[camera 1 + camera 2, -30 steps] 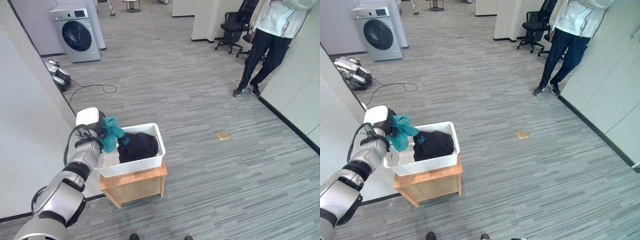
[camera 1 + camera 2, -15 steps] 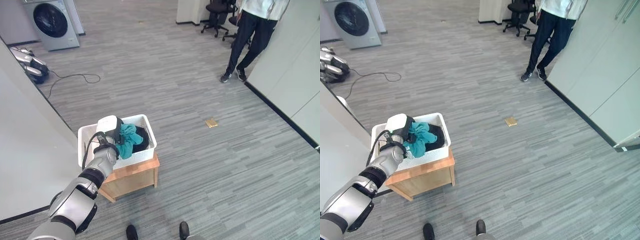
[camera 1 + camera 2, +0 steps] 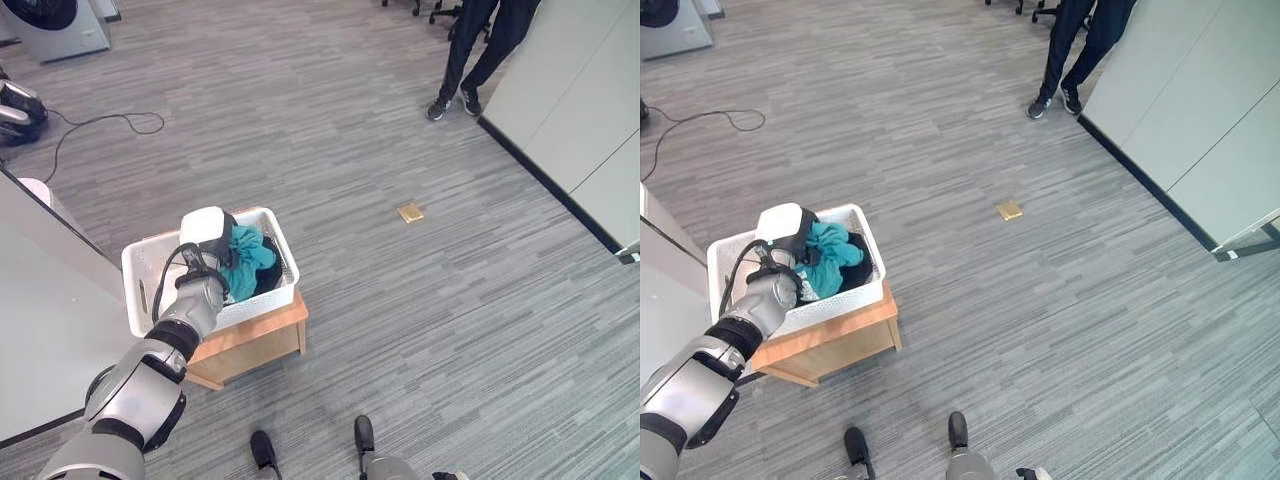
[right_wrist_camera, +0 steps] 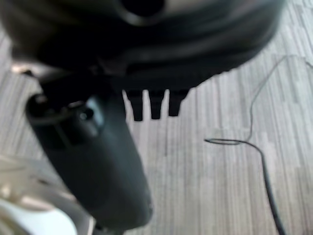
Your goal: Pick up bed clothes into laundry basket.
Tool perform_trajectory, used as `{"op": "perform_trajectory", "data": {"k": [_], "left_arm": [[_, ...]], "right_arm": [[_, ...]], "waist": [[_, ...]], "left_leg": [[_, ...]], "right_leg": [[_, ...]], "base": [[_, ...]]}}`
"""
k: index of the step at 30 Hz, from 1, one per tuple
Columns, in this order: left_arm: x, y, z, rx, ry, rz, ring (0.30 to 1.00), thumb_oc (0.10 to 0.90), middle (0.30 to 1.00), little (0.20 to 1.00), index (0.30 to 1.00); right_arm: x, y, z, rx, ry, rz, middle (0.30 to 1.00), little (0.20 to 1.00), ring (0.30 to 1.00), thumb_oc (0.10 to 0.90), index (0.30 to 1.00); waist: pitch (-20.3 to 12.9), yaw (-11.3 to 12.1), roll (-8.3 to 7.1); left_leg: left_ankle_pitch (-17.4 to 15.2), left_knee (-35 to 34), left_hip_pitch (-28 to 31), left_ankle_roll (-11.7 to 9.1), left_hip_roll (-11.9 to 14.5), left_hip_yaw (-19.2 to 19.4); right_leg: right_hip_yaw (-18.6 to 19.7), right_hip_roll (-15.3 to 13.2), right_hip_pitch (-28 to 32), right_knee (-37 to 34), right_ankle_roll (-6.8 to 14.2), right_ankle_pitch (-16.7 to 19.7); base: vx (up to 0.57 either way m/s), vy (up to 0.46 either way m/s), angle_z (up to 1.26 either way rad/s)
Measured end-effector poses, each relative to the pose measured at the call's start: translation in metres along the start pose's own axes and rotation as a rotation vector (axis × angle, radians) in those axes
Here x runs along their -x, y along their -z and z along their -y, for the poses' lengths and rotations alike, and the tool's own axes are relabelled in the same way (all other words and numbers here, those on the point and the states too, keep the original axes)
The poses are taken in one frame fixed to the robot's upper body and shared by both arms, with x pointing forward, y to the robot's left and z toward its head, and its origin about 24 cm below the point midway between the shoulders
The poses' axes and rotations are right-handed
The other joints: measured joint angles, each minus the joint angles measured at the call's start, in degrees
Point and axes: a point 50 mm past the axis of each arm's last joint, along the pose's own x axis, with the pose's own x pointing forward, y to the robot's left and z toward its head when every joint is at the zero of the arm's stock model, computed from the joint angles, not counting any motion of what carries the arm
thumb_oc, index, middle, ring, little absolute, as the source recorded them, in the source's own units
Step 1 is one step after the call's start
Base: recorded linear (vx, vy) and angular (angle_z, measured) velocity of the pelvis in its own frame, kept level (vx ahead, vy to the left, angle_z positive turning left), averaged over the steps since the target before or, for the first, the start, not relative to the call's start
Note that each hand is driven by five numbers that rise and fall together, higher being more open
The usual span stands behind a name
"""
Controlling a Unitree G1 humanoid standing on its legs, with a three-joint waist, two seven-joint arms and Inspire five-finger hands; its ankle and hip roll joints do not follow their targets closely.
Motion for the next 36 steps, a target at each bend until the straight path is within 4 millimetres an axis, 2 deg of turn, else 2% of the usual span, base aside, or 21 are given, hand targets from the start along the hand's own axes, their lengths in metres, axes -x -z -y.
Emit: {"op": "perform_trajectory", "data": {"k": [5, 6, 7, 9, 15, 24, 29, 32, 34, 36], "left_arm": [[-0.009, -0.004, -0.018, -0.013, -0.063, 0.012, 0.300, 0.400, 0.300, 0.300, 0.300], [-0.009, -0.004, -0.018, -0.017, -0.064, 0.015, 0.573, 0.582, 0.573, 0.573, 0.573], [-0.009, -0.005, -0.018, -0.018, -0.064, 0.016, 0.900, 0.800, 0.900, 0.900, 0.900], [-0.011, -0.008, -0.020, -0.041, -0.068, 0.030, 0.900, 0.800, 0.900, 0.900, 0.900], [-0.011, -0.007, -0.020, -0.020, -0.066, 0.019, 0.900, 0.800, 0.900, 0.900, 0.900], [-0.013, -0.019, -0.031, 0.043, -0.122, 0.057, 0.900, 0.800, 0.900, 0.900, 0.900], [-0.010, -0.050, -0.065, 0.256, -0.246, 0.177, 0.900, 0.800, 0.900, 0.900, 0.900], [0.001, -0.064, -0.076, 0.413, -0.304, 0.265, 0.900, 0.800, 0.900, 0.900, 0.900], [0.015, -0.065, -0.073, 0.562, -0.303, 0.304, 0.900, 0.800, 0.900, 0.900, 0.900], [0.022, -0.070, -0.070, 0.642, -0.268, 0.336, 0.900, 0.800, 0.900, 0.900, 0.900]], "right_arm": [[-0.002, -0.011, 0.005, -0.007, 0.012, 0.031, 0.900, 0.900, 0.900, 0.800, 0.900], [-0.002, -0.013, 0.005, -0.008, 0.013, 0.035, 0.900, 0.900, 0.900, 0.800, 0.900], [-0.002, -0.013, 0.005, -0.008, 0.014, 0.036, 0.900, 0.900, 0.900, 0.800, 0.900], [-0.004, -0.023, 0.009, -0.033, 0.021, 0.059, 0.900, 0.900, 0.900, 0.800, 0.900], [-0.004, -0.040, 0.013, -0.084, 0.035, 0.118, 0.900, 0.900, 0.900, 0.800, 0.900], [-0.005, -0.041, 0.015, -0.087, 0.043, 0.117, 0.900, 0.900, 0.900, 0.800, 0.900], [-0.005, -0.041, 0.018, -0.033, 0.050, 0.114, 0.900, 0.900, 0.900, 0.800, 0.900], [-0.006, -0.048, 0.024, 0.029, 0.066, 0.140, 0.900, 0.900, 0.900, 0.800, 0.900], [-0.006, -0.048, 0.028, 0.077, 0.075, 0.151, 0.900, 0.900, 0.900, 0.800, 0.900], [-0.007, -0.053, 0.034, 0.113, 0.088, 0.161, 0.900, 0.900, 0.900, 0.800, 0.900]], "waist": [[2.50, -0.27, -0.40], [2.89, -0.36, -0.44], [3.01, -0.37, -0.44], [4.24, -0.37, -0.45], [4.77, -0.15, -1.38], [4.72, 0.32, -1.40], [4.46, 1.85, -1.35], [2.26, 3.45, -0.46], [0.95, 3.39, 0.12], [-0.65, 5.04, 0.74]], "left_leg": [[-0.21, -0.01, -0.90, 0.16, -0.44, 1.00], [-0.17, 0.00, -0.90, 0.27, -0.54, 1.04], [-0.13, 0.00, -0.90, 0.34, -0.56, 1.04], [-0.29, 0.01, -1.90, 0.61, -0.90, 1.05], [-0.32, 0.15, -2.55, 0.95, -1.26, 0.82], [-0.20, 0.01, -1.01, 1.17, -1.74, -0.56], [-0.25, -0.01, 1.35, 1.23, -1.75, -2.44], [-0.27, -0.02, 2.43, 1.23, -1.77, -3.80], [-0.32, -0.02, 3.87, 1.23, -1.82, -4.67], [-0.71, -0.02, 4.55, 1.06, -1.80, -5.65]], "right_leg": [[0.71, -0.52, -1.50, -0.02, 0.59, 0.18], [0.72, -0.62, -1.52, -0.01, 0.55, 0.25], [0.72, -0.64, -1.52, -0.01, 0.50, 0.31], [0.73, -0.95, -2.50, 0.36, 0.49, 0.70], [0.21, -1.23, -3.09, 0.38, 0.53, 0.97], [-1.58, -1.85, -0.57, 0.35, 0.72, 0.80], [-3.22, -1.82, 2.86, 0.32, 0.75, 0.41], [-4.70, -1.81, 4.89, -0.02, 0.96, -0.11], [-5.58, -1.79, 6.85, -0.03, 1.05, -0.49], [-6.42, -1.67, 8.07, -0.04, 0.70, -1.04]], "base": [[0.03, 0.071, -0.09], [0.03, 0.094, -0.01], [0.03, 0.089, -0.01], [0.00, 0.040, 0.00], [0.00, 0.005, 0.01], [0.01, -0.002, 0.09], [-0.01, -0.073, 0.17], [0.01, -0.111, 0.20], [0.02, -0.107, 0.26], [0.01, -0.139, 0.27]]}}
